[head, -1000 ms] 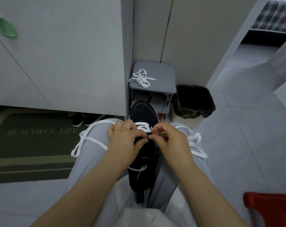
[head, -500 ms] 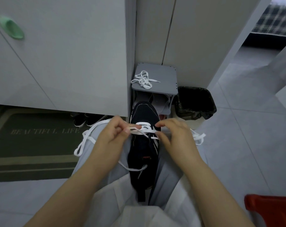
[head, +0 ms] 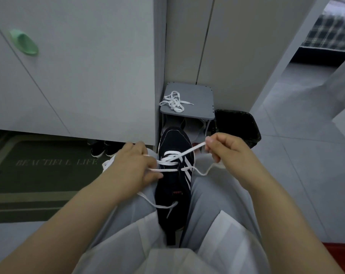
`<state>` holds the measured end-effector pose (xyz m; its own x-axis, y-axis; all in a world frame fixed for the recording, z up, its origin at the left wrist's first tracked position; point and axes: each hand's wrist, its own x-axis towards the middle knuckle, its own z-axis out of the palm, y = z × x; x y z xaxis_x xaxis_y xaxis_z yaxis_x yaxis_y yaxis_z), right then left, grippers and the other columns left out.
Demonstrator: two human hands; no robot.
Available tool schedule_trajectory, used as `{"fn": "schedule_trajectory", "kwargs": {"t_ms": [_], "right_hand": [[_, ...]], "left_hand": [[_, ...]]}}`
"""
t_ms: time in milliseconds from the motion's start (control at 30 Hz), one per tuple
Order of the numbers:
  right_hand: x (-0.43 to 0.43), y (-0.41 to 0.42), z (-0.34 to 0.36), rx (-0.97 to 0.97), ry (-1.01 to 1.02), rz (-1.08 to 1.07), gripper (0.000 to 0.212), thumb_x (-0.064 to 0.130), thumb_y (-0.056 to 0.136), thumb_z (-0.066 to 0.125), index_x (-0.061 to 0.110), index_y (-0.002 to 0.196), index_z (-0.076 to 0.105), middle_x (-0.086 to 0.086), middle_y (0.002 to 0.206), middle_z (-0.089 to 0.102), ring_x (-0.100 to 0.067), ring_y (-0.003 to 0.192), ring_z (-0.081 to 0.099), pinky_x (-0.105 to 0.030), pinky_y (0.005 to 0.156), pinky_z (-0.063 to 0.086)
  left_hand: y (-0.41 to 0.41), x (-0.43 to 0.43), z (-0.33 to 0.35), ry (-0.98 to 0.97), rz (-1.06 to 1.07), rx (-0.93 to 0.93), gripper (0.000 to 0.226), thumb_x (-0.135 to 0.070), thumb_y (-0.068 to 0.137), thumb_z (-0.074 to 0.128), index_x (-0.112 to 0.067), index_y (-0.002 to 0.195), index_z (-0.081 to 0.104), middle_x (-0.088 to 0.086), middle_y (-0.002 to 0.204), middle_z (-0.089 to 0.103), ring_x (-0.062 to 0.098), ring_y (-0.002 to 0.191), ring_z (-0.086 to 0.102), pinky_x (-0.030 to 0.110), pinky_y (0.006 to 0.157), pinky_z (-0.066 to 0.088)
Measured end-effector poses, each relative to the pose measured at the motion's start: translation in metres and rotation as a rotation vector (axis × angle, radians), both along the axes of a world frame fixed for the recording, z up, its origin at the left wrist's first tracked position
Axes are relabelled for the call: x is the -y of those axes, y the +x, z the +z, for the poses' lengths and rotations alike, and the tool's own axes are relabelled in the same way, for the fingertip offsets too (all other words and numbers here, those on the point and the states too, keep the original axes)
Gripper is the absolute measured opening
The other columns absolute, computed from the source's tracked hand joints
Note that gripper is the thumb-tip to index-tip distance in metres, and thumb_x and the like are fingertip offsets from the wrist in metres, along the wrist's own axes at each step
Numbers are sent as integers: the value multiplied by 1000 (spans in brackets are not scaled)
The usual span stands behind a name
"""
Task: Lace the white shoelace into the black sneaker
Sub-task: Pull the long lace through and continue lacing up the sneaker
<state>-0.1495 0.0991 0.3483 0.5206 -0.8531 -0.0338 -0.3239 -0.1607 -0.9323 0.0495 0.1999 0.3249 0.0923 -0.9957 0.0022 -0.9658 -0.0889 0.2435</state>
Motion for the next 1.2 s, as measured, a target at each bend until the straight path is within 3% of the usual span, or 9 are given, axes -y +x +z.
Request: {"fn": "schedule_trajectory", "kwargs": {"t_ms": [100, 200, 333, 400, 567, 667, 867, 1100, 1200], "right_hand": [[-4, -4, 1, 95, 2, -70, 32, 23, 96, 44, 14, 66, 51, 14, 44, 46, 0, 49, 39, -8, 54, 33], [-4, -8, -1, 175, 20, -158, 34, 26, 96, 44, 17, 64, 49, 14, 51, 39, -4, 57, 38, -15, 62, 34], [-9, -10, -3, 314, 103, -228, 26, 24, 97, 42, 13, 76, 52, 12, 56, 41, -10, 64, 40, -26, 77, 38], [-15, -9, -8, 358, 141, -235, 26, 24, 97, 41, 15, 74, 50, 14, 57, 41, -3, 58, 40, -30, 83, 41], [-29, -6, -26, 367, 137, -211, 25, 22, 94, 49, 23, 69, 48, 16, 59, 47, 0, 61, 48, -31, 85, 42], [-32, -8, -35, 402, 100, -255, 34, 7, 91, 53, 26, 65, 41, 6, 66, 42, -13, 71, 44, -24, 77, 40], [-25, -14, -27, 556, 168, -313, 29, 8, 93, 49, 20, 66, 46, 9, 60, 41, -5, 57, 43, -25, 73, 41], [-16, -20, -15, 593, 170, -221, 29, 16, 94, 48, 18, 66, 55, 7, 58, 41, -9, 58, 38, -29, 77, 45], [-19, -20, -25, 447, 127, -208, 25, 14, 94, 48, 17, 71, 59, 6, 62, 52, -9, 67, 49, -31, 84, 44]], "left_hand": [[5, -5, 19, -274, 162, -506, 25, -33, 86, 60, -23, 63, 61, -3, 86, 48, 7, 81, 46, 14, 73, 30], [24, -10, 36, -575, 461, -879, 33, 4, 88, 44, -23, 72, 57, -5, 80, 56, -8, 68, 52, 10, 71, 40], [39, -10, 47, -801, 541, -1661, 34, -6, 90, 38, -19, 60, 47, -5, 52, 50, 9, 49, 47, 20, 54, 48], [25, -7, 43, -607, 519, -1416, 28, -6, 90, 40, -17, 63, 39, -8, 48, 43, 7, 41, 35, 17, 39, 32], [-18, 2, -4, -181, 40, -315, 19, -31, 84, 62, -26, 97, 51, -11, 89, 50, 11, 81, 51, 25, 69, 37], [-23, 10, -25, -175, -58, -63, 21, -33, 71, 75, -22, 85, 64, 0, 94, 52, 22, 87, 49, 36, 77, 45], [-28, 16, -31, -269, 8, -26, 29, -32, 44, 89, -29, 65, 68, 1, 88, 59, 19, 87, 38, 34, 67, 32], [-24, 14, -26, -269, 63, -261, 6, -24, 81, 66, -24, 76, 65, -16, 105, 54, 11, 109, 38, 21, 83, 12], [-14, 1, -14, -199, 53, -503, 15, -26, 89, 51, -25, 74, 55, -22, 103, 60, 7, 109, 49, 24, 92, 29]]}}
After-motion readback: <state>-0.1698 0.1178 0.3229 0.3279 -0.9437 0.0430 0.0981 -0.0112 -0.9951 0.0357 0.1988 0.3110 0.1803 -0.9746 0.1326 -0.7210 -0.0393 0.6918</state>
